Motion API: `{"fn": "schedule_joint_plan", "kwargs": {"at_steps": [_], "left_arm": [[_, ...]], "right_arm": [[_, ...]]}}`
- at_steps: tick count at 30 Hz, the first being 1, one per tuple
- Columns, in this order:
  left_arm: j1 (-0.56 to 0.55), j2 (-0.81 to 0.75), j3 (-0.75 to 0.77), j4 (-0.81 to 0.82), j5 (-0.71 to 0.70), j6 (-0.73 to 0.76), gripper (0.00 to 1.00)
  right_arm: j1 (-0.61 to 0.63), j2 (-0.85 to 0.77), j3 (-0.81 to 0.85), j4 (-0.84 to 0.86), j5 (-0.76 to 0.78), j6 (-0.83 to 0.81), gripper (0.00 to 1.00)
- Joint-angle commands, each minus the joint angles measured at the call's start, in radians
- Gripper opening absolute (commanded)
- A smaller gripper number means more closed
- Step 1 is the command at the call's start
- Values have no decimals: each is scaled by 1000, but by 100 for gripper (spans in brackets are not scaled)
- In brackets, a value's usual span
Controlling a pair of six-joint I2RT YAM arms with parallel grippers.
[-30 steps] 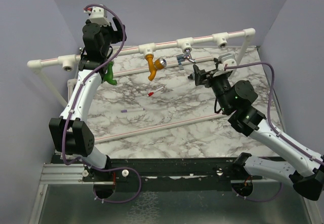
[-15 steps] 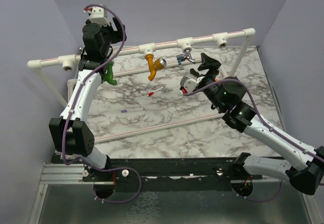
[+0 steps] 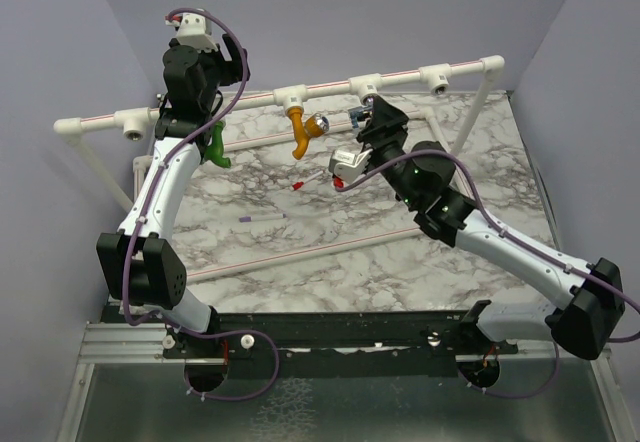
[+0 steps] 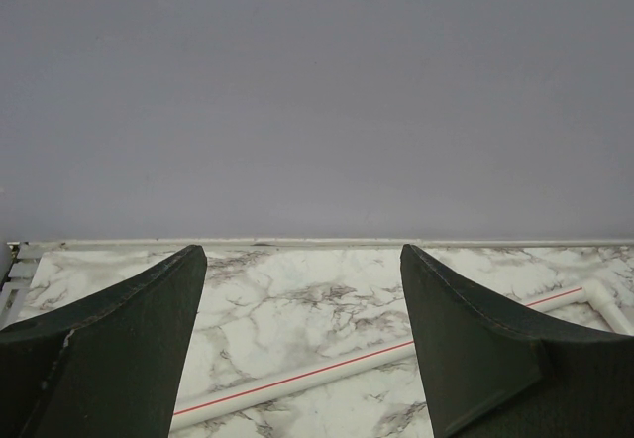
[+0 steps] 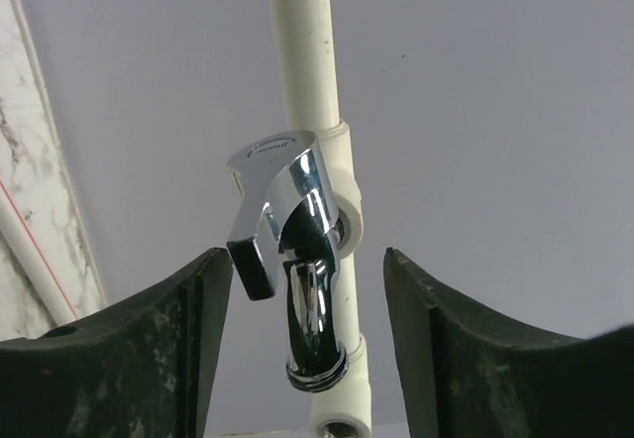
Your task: Install the water faucets
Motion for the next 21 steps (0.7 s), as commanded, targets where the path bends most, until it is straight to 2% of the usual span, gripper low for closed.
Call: {"fn": "schedule_joint_plan", "kwargs": {"at_steps": [1,5,7,12,21], "left_arm": [[0,96,-102,-266,18,-8,81],[0,98,-102,-266,16,-7,81],[0,101,-101,-266,14,-6,81],[0,98,-101,-268,14,-7,81],[0,97,-101,-268,17,-10,81]], "right_arm": [[4,29,45,68,-3,-95,63],[5,42,44,93,-10,-98,51],[6,47,46,105,-7,-98,39],[11,61,44,130,15,-82,2],[36,71,-8,269,64,96,1]]}}
